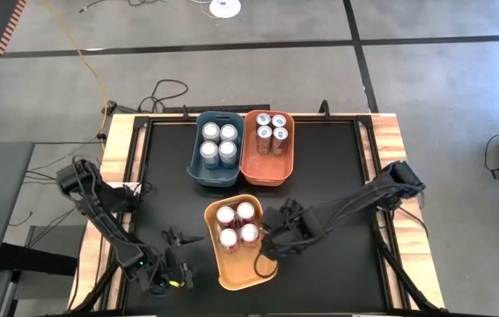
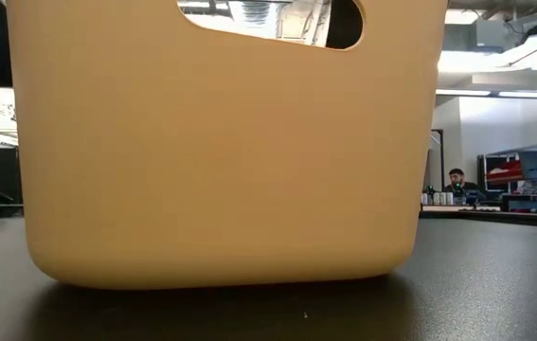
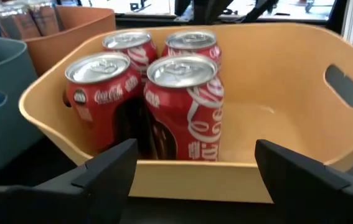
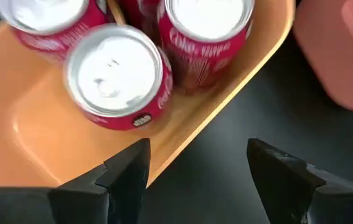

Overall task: Sort soda cans
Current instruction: Move the yellow bin to the top right of the table

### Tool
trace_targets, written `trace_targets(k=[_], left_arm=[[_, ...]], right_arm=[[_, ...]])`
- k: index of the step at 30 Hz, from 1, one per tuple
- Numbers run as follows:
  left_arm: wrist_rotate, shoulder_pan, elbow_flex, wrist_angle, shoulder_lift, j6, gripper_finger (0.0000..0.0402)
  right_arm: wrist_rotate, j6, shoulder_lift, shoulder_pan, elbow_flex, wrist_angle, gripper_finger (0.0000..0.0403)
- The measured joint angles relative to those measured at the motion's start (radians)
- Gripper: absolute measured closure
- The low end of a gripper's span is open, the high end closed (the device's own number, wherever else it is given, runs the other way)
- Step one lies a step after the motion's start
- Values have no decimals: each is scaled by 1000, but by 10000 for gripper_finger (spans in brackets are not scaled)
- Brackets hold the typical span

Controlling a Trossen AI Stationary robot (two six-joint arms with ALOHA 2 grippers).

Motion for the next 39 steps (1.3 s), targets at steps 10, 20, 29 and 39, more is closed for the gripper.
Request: trace_targets(k=[10, 20, 29, 39], left_arm=[[3, -8, 0, -13, 13, -30, 84], [0, -8, 0, -14, 13, -30, 84], [-1, -8, 0, -14, 13, -27, 84], [-1, -8, 0, -18, 13, -28, 84]], right_arm=[[-93, 0, 52, -68, 0, -1, 185], [-148, -19, 35, -91, 2, -6, 390], [-165, -30, 34, -106, 2, -61, 388], [-167, 45, -9, -68, -3, -160, 397]])
